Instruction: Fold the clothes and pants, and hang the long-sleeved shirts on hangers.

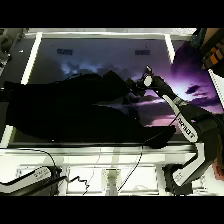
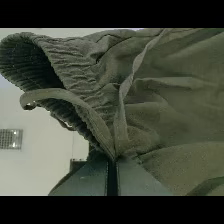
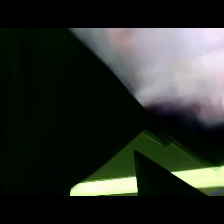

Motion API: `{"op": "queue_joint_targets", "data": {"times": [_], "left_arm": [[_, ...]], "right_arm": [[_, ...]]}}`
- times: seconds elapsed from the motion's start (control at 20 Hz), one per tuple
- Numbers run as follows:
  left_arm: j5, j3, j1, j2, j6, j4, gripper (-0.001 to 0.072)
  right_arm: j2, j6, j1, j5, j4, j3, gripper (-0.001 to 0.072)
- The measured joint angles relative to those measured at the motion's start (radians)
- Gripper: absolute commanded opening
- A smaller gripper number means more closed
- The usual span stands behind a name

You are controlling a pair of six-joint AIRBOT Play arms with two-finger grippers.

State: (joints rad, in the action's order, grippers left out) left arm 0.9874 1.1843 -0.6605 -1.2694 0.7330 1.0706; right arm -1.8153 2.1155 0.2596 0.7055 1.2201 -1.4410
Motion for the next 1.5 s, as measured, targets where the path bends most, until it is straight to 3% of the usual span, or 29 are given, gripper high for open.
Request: {"op": "queue_joint_targets", "data": {"times": [0.4,0.5,0.6,1.05,1.3,1.5], "left_arm": [[0.0,-0.005,0.0,-0.04,0.0,-0.013,0.0019],[0.0,-0.005,0.0,-0.048,0.0,-0.032,0.0019],[-0.006,-0.008,0.0,-0.055,0.0,-0.045,0.0019],[-0.089,-0.013,0.0,-0.136,0.0,-0.161,0.0019],[-0.241,-0.01,0.0,-0.14,0.0,-0.341,0.0019],[-0.286,-0.01,0.0,-0.14,0.0,-0.395,0.0019]], "right_arm": [[-0.029,0.128,-0.011,0.032,-0.064,0.012,0.0429],[-0.04,0.142,-0.009,0.002,-0.093,0.012,0.0294],[-0.055,0.147,-0.004,-0.016,-0.114,0.012,0.0002],[-0.058,0.0,-0.068,-0.051,-0.059,-0.115,0.0007],[0.01,-0.094,-0.224,0.043,0.034,-0.262,0.0007],[0.079,-0.218,-0.337,0.146,0.061,-0.317,0.0007]]}}
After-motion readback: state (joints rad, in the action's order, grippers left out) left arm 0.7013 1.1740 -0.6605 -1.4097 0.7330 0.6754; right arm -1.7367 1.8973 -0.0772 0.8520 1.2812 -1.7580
